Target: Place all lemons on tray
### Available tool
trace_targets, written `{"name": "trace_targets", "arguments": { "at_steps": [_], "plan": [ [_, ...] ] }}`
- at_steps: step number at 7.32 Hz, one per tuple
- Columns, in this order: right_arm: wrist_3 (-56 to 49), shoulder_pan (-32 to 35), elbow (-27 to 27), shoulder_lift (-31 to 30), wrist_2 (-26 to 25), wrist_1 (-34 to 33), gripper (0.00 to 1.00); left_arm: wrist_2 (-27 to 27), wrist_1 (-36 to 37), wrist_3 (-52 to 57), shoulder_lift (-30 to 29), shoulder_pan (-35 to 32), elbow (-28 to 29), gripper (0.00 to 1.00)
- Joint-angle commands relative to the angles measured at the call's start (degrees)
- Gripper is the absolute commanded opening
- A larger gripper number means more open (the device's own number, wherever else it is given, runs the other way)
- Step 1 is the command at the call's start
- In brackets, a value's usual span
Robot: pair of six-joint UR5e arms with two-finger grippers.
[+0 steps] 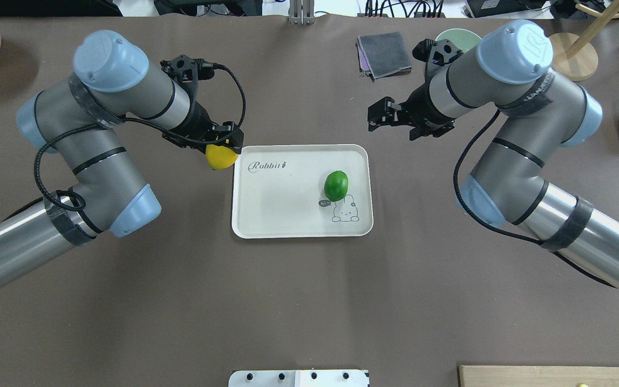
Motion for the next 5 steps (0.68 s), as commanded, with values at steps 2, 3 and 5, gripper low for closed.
{"name": "trace_targets", "arguments": {
  "at_steps": [2,3,5],
  "plan": [
    [-10.3,5.1,0.5,-5.8,3.6,0.0,1.0,10.0,-0.7,-7.7,-1.6,7.7,0.6,0.0],
    [-11.9,6.7,0.1,-6.2,5.5,0.0,1.0,10.2,-1.0,-7.8,-1.7,8.2,1.6,0.0],
    [-17.7,8.9,0.1,-8.7,6.4,0.4,1.0,12.2,-1.1,-7.6,-3.3,8.6,4.0,0.97]
  ]
}}
